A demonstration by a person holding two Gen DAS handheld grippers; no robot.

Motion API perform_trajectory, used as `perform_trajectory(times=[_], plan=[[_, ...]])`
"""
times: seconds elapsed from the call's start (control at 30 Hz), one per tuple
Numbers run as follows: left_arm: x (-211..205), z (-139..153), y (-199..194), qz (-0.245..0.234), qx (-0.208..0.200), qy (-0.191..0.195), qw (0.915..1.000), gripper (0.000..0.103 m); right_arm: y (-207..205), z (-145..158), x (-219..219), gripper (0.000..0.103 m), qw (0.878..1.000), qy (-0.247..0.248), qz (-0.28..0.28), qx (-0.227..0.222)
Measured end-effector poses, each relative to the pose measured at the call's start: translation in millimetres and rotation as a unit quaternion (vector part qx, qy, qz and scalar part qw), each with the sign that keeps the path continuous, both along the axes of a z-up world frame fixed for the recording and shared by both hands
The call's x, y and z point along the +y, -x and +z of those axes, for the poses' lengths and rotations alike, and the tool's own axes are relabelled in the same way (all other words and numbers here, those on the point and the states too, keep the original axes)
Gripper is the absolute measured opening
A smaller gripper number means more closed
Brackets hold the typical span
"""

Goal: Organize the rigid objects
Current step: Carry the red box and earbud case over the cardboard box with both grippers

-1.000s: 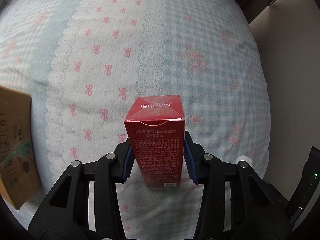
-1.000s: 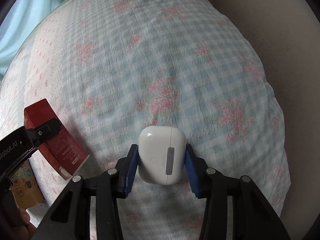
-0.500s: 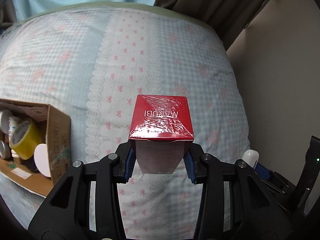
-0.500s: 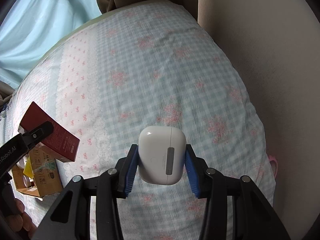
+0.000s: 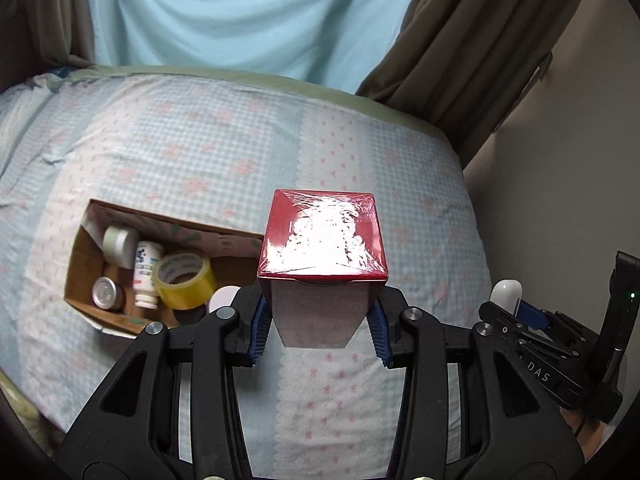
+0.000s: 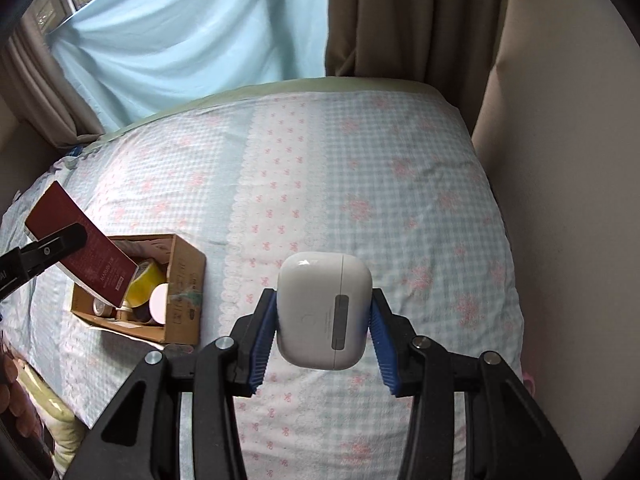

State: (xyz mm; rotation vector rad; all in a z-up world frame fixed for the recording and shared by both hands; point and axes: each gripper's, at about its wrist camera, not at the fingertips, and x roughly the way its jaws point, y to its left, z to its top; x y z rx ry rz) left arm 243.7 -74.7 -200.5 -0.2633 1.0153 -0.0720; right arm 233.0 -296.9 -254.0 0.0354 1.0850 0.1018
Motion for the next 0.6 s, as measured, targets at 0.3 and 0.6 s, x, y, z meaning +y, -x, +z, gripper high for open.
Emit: perform_trajectory(times=[0.3,0.6], plan=[[100.7,5.4,34.1,0.036,0.003,-0.03,0.9989,0.038,5.3,14.7,101.6,0.042,0.998,-0.026,0.061,-0.005],[184.6,-24.0,30.8,0.01,0.033,-0.03,0.999,0.038,-2.6,7.0,186.9,0.042,0.998,-0.041,0.049,0.015]])
